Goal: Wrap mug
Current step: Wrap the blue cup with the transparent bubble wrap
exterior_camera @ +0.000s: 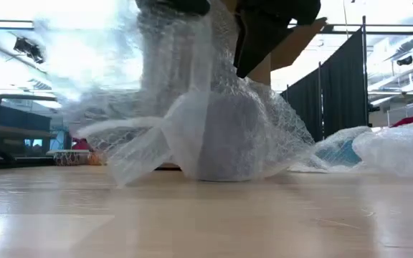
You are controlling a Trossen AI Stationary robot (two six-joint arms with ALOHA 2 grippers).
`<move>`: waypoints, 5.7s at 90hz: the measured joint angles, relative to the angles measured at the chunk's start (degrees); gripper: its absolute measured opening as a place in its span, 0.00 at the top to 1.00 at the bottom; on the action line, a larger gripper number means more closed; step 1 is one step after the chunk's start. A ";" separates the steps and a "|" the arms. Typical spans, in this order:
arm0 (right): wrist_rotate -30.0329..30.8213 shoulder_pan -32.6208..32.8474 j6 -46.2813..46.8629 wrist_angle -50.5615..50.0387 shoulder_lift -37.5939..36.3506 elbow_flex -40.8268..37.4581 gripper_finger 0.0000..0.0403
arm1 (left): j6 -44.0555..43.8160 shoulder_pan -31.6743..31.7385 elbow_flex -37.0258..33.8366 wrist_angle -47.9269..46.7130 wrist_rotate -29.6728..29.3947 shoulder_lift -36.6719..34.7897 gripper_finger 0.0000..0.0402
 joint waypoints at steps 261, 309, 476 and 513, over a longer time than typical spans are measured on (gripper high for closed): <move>-15.06 -2.12 -15.90 19.45 -3.65 -6.00 0.58 | 10.35 0.85 -0.50 -14.11 1.35 -7.17 1.00; -22.41 6.77 7.97 15.84 -3.62 -7.95 0.58 | 10.35 0.87 -0.50 -14.22 1.29 -7.13 1.00; -14.48 -2.10 7.55 9.20 -3.78 -10.14 0.95 | 7.60 0.85 -0.52 -15.71 -0.76 -7.13 1.00; -13.38 -2.43 0.02 9.18 -4.00 -10.16 1.00 | 7.60 0.85 -0.52 -15.64 -0.75 -7.13 1.00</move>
